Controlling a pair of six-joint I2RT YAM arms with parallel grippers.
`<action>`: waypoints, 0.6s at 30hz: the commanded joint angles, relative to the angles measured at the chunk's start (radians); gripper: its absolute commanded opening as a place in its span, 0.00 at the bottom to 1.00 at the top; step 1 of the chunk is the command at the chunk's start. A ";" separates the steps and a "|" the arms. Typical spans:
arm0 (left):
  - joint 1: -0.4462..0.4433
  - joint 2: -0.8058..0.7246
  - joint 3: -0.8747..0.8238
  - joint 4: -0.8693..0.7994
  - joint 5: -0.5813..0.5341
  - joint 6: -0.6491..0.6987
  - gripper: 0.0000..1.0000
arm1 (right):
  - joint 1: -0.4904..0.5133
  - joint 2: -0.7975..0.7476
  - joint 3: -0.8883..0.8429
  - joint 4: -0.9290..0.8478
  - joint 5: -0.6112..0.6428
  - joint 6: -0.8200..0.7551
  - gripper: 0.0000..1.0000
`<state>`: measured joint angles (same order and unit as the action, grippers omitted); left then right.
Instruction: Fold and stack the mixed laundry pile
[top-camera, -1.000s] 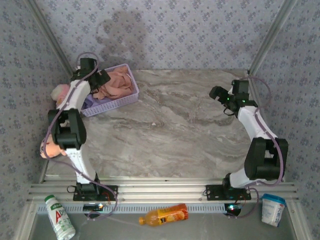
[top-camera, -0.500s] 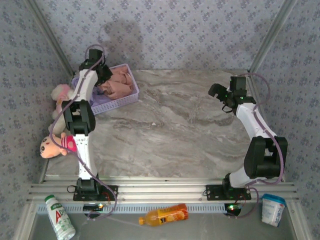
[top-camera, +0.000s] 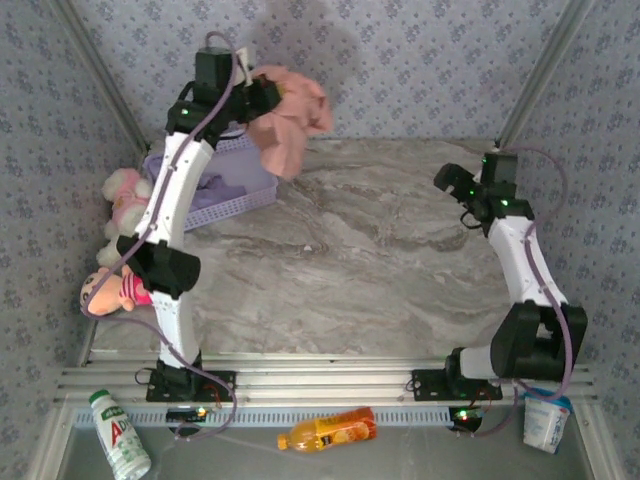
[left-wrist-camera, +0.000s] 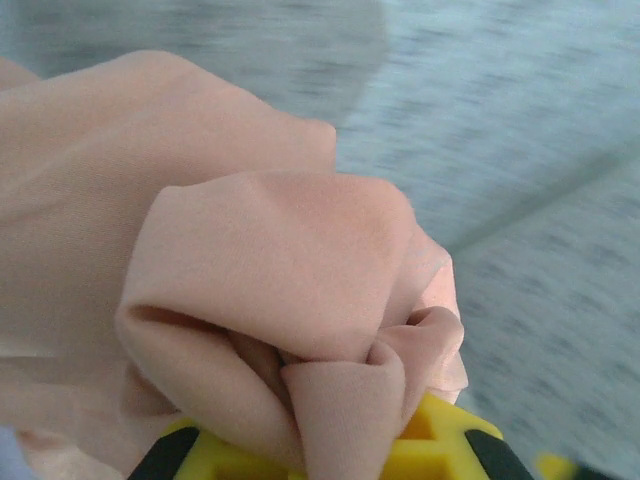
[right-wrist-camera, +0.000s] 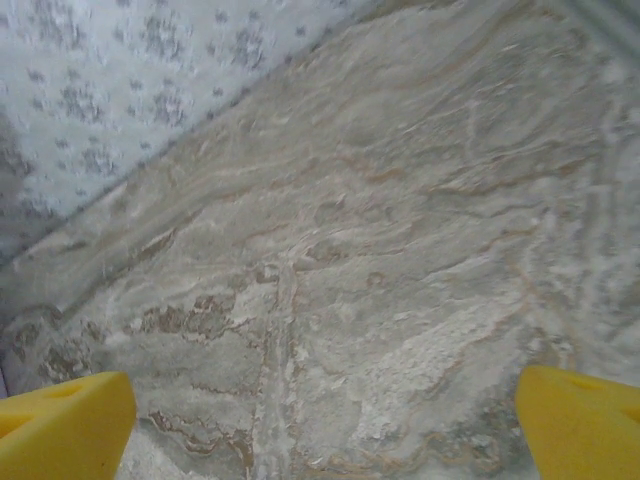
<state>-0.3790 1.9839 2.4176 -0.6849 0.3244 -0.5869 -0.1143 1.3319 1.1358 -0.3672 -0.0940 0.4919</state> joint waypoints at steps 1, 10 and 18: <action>-0.139 -0.025 0.017 0.080 0.140 0.026 0.00 | -0.051 -0.063 -0.047 -0.027 -0.039 0.042 1.00; -0.330 0.051 -0.431 0.279 -0.110 -0.050 0.12 | -0.101 -0.187 -0.098 -0.162 -0.040 0.068 1.00; -0.298 0.084 -0.562 0.058 -0.259 -0.050 1.00 | -0.071 -0.221 -0.145 -0.255 -0.007 0.028 0.99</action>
<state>-0.6907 2.1609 1.8652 -0.5667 0.1429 -0.6529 -0.2043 1.1103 1.0157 -0.5522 -0.1101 0.5354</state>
